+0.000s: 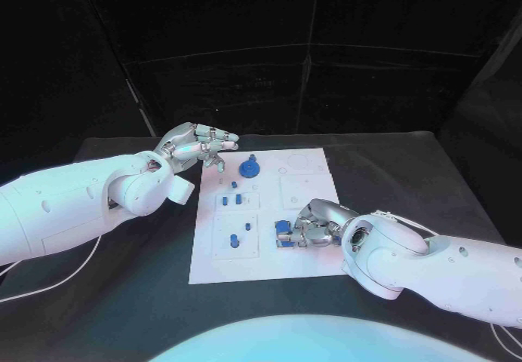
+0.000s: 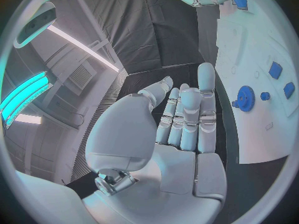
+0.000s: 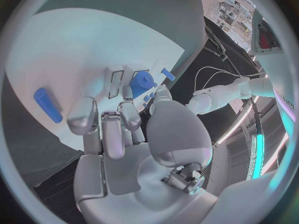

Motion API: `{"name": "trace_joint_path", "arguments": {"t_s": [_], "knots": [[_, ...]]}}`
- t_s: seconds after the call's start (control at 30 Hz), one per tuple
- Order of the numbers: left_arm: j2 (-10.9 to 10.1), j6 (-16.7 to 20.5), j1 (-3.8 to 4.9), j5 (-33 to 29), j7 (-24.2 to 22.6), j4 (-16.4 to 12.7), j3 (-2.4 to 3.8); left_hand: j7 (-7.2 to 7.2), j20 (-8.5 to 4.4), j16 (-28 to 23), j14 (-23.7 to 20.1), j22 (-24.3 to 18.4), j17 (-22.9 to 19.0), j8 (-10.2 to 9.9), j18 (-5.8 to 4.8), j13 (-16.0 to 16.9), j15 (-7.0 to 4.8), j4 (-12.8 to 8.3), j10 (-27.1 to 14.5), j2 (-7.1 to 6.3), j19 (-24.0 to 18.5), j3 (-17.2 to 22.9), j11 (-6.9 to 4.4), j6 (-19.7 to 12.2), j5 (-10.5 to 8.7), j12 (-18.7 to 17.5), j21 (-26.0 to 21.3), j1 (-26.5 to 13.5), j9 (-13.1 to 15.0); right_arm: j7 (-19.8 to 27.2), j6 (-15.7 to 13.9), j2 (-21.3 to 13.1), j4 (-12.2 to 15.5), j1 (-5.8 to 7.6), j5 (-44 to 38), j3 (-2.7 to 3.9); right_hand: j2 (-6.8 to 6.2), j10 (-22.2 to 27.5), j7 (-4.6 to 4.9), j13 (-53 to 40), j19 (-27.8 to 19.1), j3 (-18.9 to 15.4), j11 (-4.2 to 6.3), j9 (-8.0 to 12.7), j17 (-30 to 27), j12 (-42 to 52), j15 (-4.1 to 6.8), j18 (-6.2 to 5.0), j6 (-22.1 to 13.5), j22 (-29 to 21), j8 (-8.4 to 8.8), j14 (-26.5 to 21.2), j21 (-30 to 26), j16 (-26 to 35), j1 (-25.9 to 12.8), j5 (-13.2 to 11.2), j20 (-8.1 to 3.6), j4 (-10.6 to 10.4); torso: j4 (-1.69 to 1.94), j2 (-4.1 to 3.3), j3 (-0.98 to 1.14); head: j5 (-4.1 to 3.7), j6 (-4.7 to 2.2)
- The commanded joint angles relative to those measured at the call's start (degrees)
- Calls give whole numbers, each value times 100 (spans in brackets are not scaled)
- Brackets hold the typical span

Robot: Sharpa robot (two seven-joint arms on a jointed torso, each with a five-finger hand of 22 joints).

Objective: Assemble the parts on the task board

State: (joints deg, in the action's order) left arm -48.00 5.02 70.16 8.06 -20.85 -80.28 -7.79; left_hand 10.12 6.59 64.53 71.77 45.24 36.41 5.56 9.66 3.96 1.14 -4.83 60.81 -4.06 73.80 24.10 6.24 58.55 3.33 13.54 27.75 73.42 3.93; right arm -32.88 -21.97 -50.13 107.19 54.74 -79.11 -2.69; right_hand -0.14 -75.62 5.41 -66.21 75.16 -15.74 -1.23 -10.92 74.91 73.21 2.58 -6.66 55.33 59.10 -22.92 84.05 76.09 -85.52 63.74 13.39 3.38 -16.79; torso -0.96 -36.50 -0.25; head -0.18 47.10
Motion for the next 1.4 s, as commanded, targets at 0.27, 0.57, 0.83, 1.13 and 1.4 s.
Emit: {"name": "trace_joint_path", "arguments": {"t_s": [0.27, 0.57, 0.83, 1.13, 1.4], "knots": [[7, -46, 8, -30, -10, 3, 3, 21, 15, 21, -41, -6, -5, 36, 74, -8, 15, -12, -47, 6, -17, -25, 10, -29, 11, 20, -20, -43, -7, 200, -135, -73, 144, 8, -285, 3, 100, -17, 5, -60, -7, 187, 14, -55, 541, -13, 23, 93, 31, 35, 23, 406, 10, 18, 236, 180, 19, 104, -5, 2, 8, -1, 4], [24, -50, 7, -30, -20, 12, 1, 21, 15, 21, -41, -6, -5, 36, 74, -8, 15, -12, -47, 6, -17, -25, 10, -29, 11, 20, -20, -43, -7, 471, -101, -82, 148, 7, -280, 3, 294, -114, -40, -184, 34, 339, 58, -126, 594, 47, 59, 108, 145, 123, -12, 418, 51, -9, 953, 13, -13, 339, 7, -1, 1, -1, -8], [19, -45, 7, -30, -15, 12, 0, 22, 14, 23, -43, -10, -9, 38, 75, -8, 13, -19, -49, 10, -15, -24, 10, -29, 12, 26, -23, -29, -6, 436, -64, -45, 87, 7, -306, 3, 426, -132, -79, -215, 37, 610, 99, -163, 615, 33, 94, 110, 218, 139, -21, 421, 54, -18, 1644, -436, -46, 763, 10, 1, -3, 14, 5], [11, -44, 7, -30, -11, 8, -1, 22, 14, 23, -43, -10, -9, 38, 75, -8, 13, -19, -49, 10, -15, -24, 10, -29, 12, 26, -23, -29, -6, 398, -82, -10, 38, 8, -319, 3, 480, -161, -89, -251, 38, 661, 106, -174, 626, 54, 100, 111, 253, 143, -32, 423, 55, -24, 1674, -481, -51, 784, 0, 2, 1, 29, 19], [2, -44, 7, -30, -9, 4, -1, 22, 14, 23, -43, -10, -9, 38, 75, -8, 13, -19, -49, 10, -15, -24, 10, -29, 12, 26, -23, -29, -6, 360, -6, -48, 23, 8, -320, 3, 464, -171, -105, -262, 38, 677, 118, -184, 630, 58, 107, 111, 278, 145, -41, 424, 56, -25, 1704, -497, -57, 820, -1, 1, 2, 23, 43]]}}
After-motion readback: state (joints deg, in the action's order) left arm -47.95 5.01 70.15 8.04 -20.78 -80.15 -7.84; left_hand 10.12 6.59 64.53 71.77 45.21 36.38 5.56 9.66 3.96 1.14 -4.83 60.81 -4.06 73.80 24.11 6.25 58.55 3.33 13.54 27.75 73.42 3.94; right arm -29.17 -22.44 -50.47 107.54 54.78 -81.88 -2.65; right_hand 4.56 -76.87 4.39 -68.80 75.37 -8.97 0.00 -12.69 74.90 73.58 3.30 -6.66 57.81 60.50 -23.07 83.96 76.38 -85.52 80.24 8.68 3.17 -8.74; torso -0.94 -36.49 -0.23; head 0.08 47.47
